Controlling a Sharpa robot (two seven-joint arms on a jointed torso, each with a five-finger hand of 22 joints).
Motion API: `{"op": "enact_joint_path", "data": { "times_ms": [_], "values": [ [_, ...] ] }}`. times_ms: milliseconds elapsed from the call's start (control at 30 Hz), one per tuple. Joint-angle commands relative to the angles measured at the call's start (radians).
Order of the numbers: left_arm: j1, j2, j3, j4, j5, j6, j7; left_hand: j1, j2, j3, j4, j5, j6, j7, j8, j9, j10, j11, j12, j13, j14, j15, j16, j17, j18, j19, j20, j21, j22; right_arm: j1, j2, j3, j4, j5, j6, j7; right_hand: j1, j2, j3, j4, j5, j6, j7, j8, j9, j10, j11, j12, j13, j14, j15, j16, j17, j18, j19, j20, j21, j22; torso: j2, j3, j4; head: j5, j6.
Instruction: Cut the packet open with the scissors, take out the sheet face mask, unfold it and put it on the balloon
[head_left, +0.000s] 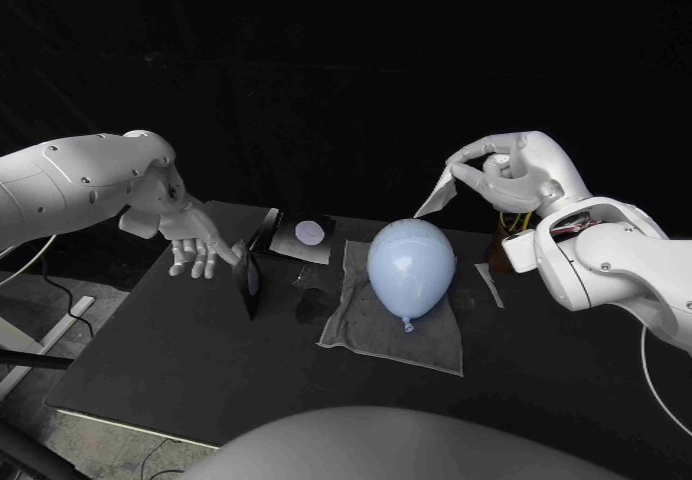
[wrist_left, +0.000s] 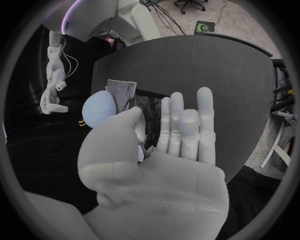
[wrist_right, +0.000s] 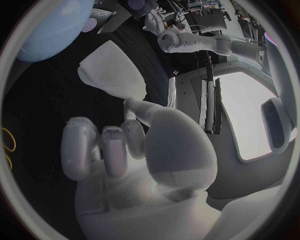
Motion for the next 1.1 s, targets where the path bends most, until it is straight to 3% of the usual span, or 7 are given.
{"op": "enact_joint_path", "data": {
  "times_ms": [33,333,533,967,1033,1100],
  "values": [
    [0.000,-0.007,0.001,0.015,0.042,-0.018,0.022,0.026,0.002,-0.017,0.001,0.006,-0.013,0.003,-0.007,0.000,-0.015,0.005,0.003,0.001,-0.023,0.001,-0.018,-0.018,0.014,0.008,0.001,-0.009,-0.003,0.001,0.002,0.000,-0.002,-0.003,0.015,0.001,-0.003,0.010,0.008,0.000,0.002,0.006,-0.001,0.006,0.100,-0.004,-0.001,-0.003,0.089,0.094,-0.004,0.003,0.222,0.005,0.027,-0.003,-0.004,0.197,-0.001,0.0000,0.0012,-0.003,0.000],
    [0.000,-0.027,0.002,0.083,0.136,-0.012,0.060,0.105,0.012,-0.080,-0.001,0.006,-0.036,0.013,-0.014,0.001,-0.045,0.015,0.003,0.003,-0.068,0.012,-0.053,-0.064,0.014,-0.002,0.010,-0.031,-0.012,0.001,0.005,0.000,-0.006,-0.003,0.017,0.000,-0.004,0.011,0.010,0.001,0.002,0.004,-0.001,0.008,0.103,-0.006,-0.001,-0.005,0.088,0.094,-0.004,0.003,0.222,0.005,0.027,-0.003,-0.004,0.197,-0.001,-0.0004,0.0003,-0.005,0.000],
    [0.002,-0.045,0.003,0.090,0.189,-0.020,0.084,0.176,0.029,-0.096,-0.008,0.007,-0.039,0.013,-0.014,0.003,-0.051,0.015,0.008,0.004,-0.075,0.012,-0.057,-0.072,0.015,-0.001,0.012,-0.038,-0.015,0.001,0.006,0.000,-0.008,-0.003,0.018,-0.001,-0.004,0.011,0.010,0.001,0.002,0.004,-0.001,0.008,0.103,-0.006,-0.001,-0.005,0.088,0.094,-0.004,0.003,0.222,0.005,0.027,-0.003,-0.004,0.197,-0.002,0.0010,0.0009,-0.007,0.000],
    [0.006,-0.059,0.004,0.124,0.284,-0.040,0.149,0.182,0.024,-0.134,0.003,0.005,-0.044,0.019,-0.016,0.002,-0.058,0.020,0.010,0.003,-0.087,0.016,-0.068,-0.090,0.015,0.002,0.013,-0.043,-0.017,0.000,0.011,-0.001,-0.016,-0.003,0.020,-0.004,-0.004,0.011,0.010,0.001,0.002,0.002,0.000,0.009,0.104,-0.007,-0.001,-0.007,0.086,0.094,-0.004,0.003,0.222,0.005,0.027,-0.003,-0.005,0.197,-0.002,-0.0008,0.0011,-0.012,0.000],
    [0.006,-0.055,0.004,0.136,0.292,-0.075,0.184,0.202,0.040,-0.160,0.001,0.006,-0.093,0.042,-0.039,-0.006,-0.116,0.044,-0.015,-0.009,-0.192,0.036,-0.163,-0.203,0.011,-0.018,0.023,-0.070,-0.031,0.000,0.013,-0.001,-0.020,-0.003,0.022,-0.005,-0.004,0.011,0.010,0.001,0.002,0.002,0.000,0.009,0.104,-0.007,-0.001,-0.007,0.086,0.094,-0.004,0.003,0.222,0.005,0.027,-0.003,-0.005,0.197,-0.002,-0.0004,0.0010,-0.013,0.000],
    [0.006,-0.051,0.004,0.145,0.295,-0.107,0.217,0.258,0.056,-0.175,-0.002,0.004,-0.139,0.068,-0.055,-0.010,-0.190,0.075,-0.050,-0.027,-0.269,0.066,-0.234,-0.239,0.007,-0.060,0.050,-0.134,-0.067,0.000,0.015,-0.001,-0.022,-0.003,0.024,-0.007,-0.004,0.011,0.010,0.001,0.002,0.002,0.000,0.009,0.104,-0.007,-0.001,-0.007,0.086,0.094,-0.004,0.003,0.222,0.005,0.027,-0.003,-0.005,0.197,-0.003,0.0002,0.0012,-0.014,0.000]
  ]
}}
